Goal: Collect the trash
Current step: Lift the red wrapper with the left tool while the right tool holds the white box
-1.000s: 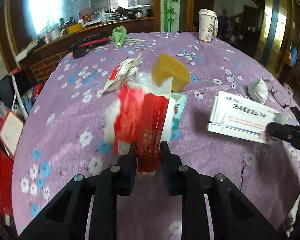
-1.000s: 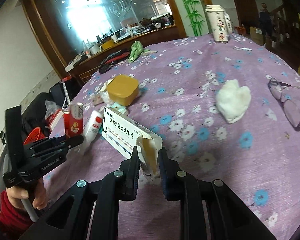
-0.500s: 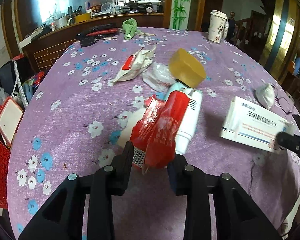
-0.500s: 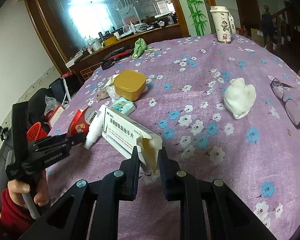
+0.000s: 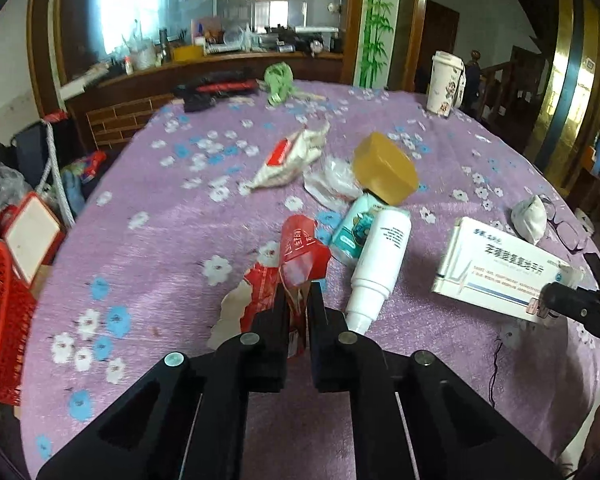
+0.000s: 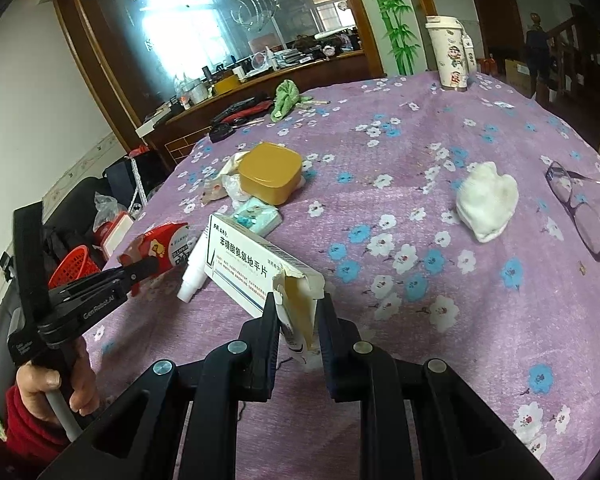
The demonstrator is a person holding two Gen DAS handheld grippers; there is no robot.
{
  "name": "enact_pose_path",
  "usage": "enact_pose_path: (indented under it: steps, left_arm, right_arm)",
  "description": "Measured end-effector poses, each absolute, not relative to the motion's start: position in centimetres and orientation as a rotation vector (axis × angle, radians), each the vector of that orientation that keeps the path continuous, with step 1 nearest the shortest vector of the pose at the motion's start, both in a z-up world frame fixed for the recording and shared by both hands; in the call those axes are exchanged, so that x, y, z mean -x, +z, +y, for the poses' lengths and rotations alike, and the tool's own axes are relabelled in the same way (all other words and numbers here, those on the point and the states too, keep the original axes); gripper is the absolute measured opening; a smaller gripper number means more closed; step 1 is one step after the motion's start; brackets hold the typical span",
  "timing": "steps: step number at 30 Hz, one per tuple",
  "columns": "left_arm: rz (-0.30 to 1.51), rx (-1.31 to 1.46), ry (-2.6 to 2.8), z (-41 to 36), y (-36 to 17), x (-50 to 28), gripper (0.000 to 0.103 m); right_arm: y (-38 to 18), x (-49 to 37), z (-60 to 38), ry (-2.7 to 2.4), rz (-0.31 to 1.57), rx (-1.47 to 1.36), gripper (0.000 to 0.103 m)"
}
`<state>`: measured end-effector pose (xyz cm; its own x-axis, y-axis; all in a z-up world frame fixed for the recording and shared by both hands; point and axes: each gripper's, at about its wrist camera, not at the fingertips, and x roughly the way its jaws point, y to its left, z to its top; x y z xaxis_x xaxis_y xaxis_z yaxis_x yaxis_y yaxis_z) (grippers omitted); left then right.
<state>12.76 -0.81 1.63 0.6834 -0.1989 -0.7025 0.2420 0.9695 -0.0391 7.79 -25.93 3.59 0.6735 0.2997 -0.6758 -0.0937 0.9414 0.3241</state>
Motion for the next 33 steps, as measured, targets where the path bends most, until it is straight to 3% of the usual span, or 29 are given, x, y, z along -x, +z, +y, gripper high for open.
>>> enact_pose_path:
  steps: [33]
  left_arm:
    - [0.677,-0.096,-0.111,2.0,3.1,-10.9,0.008]
  right_arm:
    - [5.2,-10.1,-20.3,0.28,0.82,-0.183,0.019]
